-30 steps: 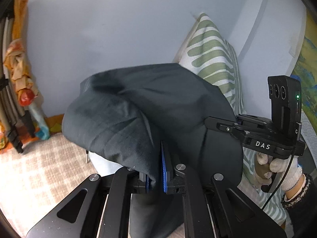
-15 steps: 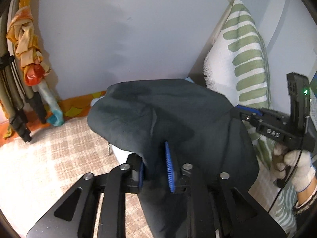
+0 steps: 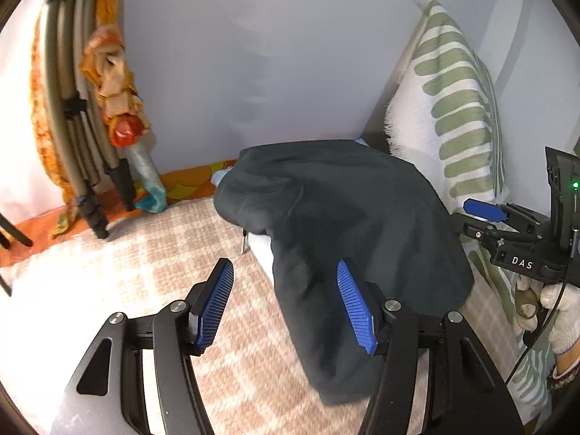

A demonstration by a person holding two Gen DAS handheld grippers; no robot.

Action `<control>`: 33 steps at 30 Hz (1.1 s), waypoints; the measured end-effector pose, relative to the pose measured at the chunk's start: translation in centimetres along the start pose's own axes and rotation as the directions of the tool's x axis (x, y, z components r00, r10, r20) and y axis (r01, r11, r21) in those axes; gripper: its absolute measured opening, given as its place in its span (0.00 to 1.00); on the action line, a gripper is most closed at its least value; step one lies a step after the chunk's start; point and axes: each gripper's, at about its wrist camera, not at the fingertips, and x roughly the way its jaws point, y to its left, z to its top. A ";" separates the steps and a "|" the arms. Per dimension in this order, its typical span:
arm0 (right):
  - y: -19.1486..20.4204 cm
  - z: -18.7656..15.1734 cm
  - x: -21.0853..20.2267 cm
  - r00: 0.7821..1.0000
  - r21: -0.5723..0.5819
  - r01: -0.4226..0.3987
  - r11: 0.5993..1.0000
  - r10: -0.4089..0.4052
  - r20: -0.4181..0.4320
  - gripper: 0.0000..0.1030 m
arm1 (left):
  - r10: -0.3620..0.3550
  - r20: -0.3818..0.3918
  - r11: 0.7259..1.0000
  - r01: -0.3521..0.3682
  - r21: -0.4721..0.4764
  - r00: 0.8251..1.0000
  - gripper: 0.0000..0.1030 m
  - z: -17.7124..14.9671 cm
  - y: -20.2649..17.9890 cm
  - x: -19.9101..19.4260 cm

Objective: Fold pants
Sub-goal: 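Open both grippers and release the trousers on the blue towel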

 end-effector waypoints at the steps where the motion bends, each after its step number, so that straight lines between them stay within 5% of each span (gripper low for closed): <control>1: 0.2 -0.2 -0.5 1.000 -0.001 0.003 1.000 -0.003 0.004 0.62 | -0.003 0.003 1.000 0.003 0.000 1.000 0.57 -0.2 0.1 -0.5; 13: 4.4 -2.7 -8.5 0.995 -0.017 0.056 0.998 -0.054 0.085 0.84 | -0.027 0.095 0.999 0.024 0.030 0.995 0.62 -3.0 -0.1 -8.7; 16: 5.7 -3.6 -10.8 0.992 -0.025 0.057 0.998 -0.054 0.111 0.88 | -0.035 0.127 0.999 0.031 0.034 0.991 0.71 -4.2 -0.3 -10.9; 33: 10.5 -10.1 -20.3 0.978 0.040 0.035 0.999 -0.042 0.202 0.98 | -0.049 0.251 0.995 0.026 0.096 0.967 0.80 -11.8 -3.1 -20.5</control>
